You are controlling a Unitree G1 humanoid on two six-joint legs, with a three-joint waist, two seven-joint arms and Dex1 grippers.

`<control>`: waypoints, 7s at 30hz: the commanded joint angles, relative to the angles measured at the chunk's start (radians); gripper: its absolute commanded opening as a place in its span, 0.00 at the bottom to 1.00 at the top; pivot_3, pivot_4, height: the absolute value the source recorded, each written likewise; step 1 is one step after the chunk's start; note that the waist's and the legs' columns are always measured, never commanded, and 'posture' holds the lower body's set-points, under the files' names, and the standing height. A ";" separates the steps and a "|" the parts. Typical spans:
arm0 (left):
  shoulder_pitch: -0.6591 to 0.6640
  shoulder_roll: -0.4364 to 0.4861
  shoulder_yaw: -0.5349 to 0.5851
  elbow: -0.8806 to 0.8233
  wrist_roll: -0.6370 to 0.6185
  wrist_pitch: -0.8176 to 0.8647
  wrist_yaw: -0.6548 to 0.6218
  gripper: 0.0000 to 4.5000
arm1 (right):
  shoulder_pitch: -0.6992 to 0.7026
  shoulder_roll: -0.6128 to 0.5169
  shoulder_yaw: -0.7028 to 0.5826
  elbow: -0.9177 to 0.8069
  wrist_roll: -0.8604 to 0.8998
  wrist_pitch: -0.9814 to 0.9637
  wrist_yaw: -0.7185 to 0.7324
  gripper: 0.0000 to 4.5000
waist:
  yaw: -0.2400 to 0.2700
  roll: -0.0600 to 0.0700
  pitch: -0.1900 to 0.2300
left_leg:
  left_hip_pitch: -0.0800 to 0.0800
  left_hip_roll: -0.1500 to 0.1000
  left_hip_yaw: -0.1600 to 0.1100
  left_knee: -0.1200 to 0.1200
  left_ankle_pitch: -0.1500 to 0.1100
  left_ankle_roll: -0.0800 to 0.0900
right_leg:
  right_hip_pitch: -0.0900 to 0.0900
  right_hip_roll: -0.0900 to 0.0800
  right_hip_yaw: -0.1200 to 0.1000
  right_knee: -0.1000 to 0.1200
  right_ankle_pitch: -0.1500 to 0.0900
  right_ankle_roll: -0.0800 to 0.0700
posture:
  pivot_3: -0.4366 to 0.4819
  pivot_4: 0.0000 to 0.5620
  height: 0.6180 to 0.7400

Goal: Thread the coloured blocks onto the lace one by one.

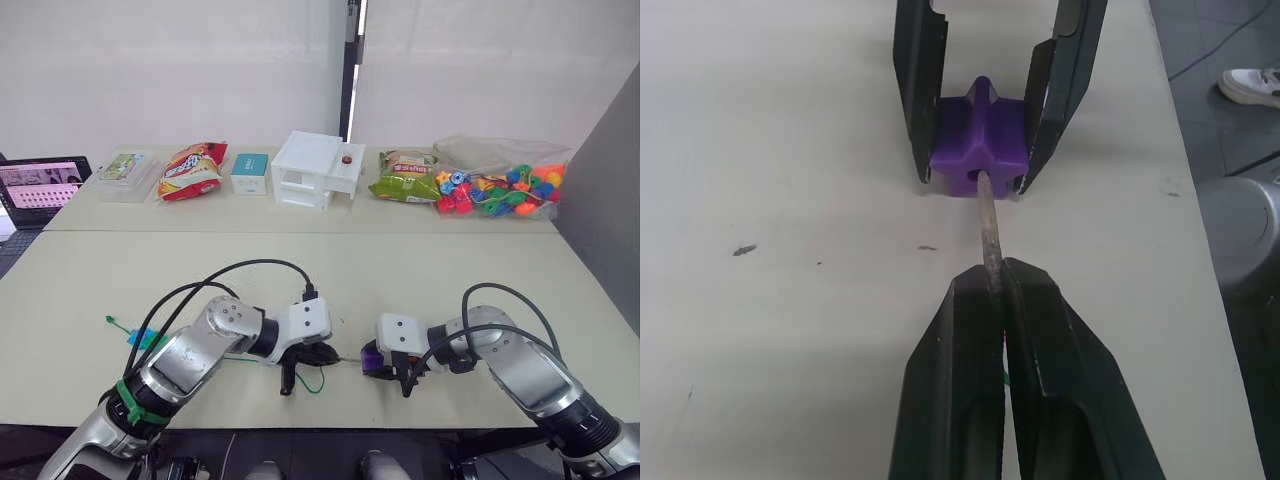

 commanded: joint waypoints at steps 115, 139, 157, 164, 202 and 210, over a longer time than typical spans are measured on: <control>0.125 -0.178 -0.047 0.116 0.079 -0.160 0.134 0.01 | 0.041 -0.046 -0.011 -0.042 0.000 0.101 -0.047 0.31 | 0.016 -0.001 -0.004 | 0.000 0.000 0.000 0.000 0.000 0.000 | 0.002 -0.001 0.000 -0.003 0.000 0.001 | 0.48 0.27 1.00; 0.044 -0.200 -0.002 0.135 0.031 -0.160 0.058 0.69 | 0.062 -0.041 -0.058 -0.088 0.036 0.134 -0.076 0.42 | 0.016 -0.001 -0.003 | -0.001 -0.001 0.000 0.000 0.000 0.000 | 0.001 -0.001 0.000 -0.004 0.000 0.002 | 0.48 0.27 1.00; -0.098 -0.240 -0.116 0.291 0.096 -0.250 -0.038 1.00 | 0.240 -0.150 -0.306 -0.170 0.191 0.067 -0.060 1.00 | 0.009 -0.001 -0.003 | -0.005 -0.001 -0.001 0.000 -0.001 0.001 | -0.002 0.000 0.000 -0.005 0.001 0.002 | 0.48 0.27 1.00; -0.135 -0.271 -0.135 0.362 0.136 -0.285 -0.039 1.00 | 0.259 -0.140 -0.285 -0.144 0.169 0.034 -0.092 1.00 | 0.010 -0.001 -0.002 | -0.005 -0.001 0.000 0.001 0.000 0.001 | -0.002 0.000 0.000 -0.004 0.001 0.002 | 0.48 0.27 1.00; -0.105 -0.226 -0.099 0.281 0.113 -0.245 -0.066 0.31 | 0.209 -0.136 -0.195 -0.028 0.106 -0.085 -0.095 0.00 | 0.009 -0.001 -0.002 | -0.005 -0.001 0.000 0.001 0.000 0.001 | -0.001 0.000 0.000 -0.003 0.001 0.002 | 0.48 0.27 1.00; 0.034 0.129 0.094 0.151 0.033 -0.276 -0.218 0.31 | 0.155 -0.181 -0.188 -0.056 0.110 -0.070 -0.038 0.00 | -0.005 0.000 -0.001 | -0.005 0.000 0.000 0.000 0.000 0.001 | -0.004 0.000 0.000 -0.001 0.000 0.002 | 0.48 0.27 1.00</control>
